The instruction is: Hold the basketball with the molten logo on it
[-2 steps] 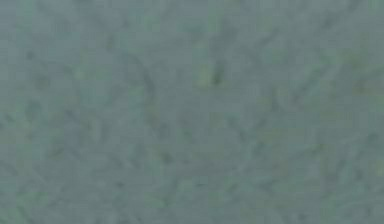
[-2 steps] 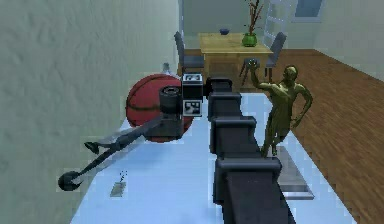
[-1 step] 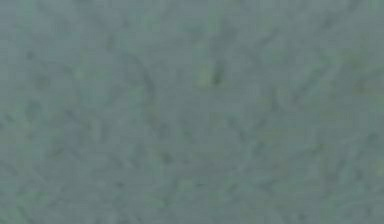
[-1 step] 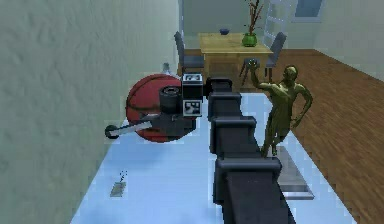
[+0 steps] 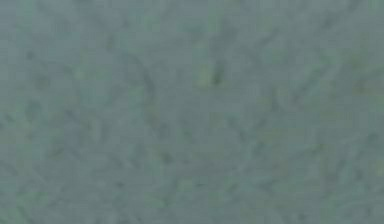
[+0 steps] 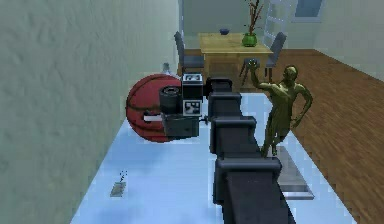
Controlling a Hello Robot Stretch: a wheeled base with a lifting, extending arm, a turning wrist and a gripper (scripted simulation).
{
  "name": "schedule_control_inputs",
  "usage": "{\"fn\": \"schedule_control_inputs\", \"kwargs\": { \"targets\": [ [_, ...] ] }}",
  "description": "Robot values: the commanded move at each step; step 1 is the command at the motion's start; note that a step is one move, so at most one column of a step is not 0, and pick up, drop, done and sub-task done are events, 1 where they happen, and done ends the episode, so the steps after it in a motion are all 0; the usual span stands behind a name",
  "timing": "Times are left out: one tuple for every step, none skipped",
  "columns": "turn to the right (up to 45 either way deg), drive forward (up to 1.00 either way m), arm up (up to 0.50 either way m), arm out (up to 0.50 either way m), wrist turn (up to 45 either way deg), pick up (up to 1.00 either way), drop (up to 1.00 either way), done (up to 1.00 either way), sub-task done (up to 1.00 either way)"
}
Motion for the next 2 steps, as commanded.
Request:
{"fn": "schedule_control_inputs", "kwargs": {
  "targets": [
    [0.0,0.0,0.0,0.0,0.0,1.0,0.0,0.0,0.0],
    [0.0,0.0,0.0,0.0,0.0,0.0,0.0,1.0,0.0]
  ]
}}
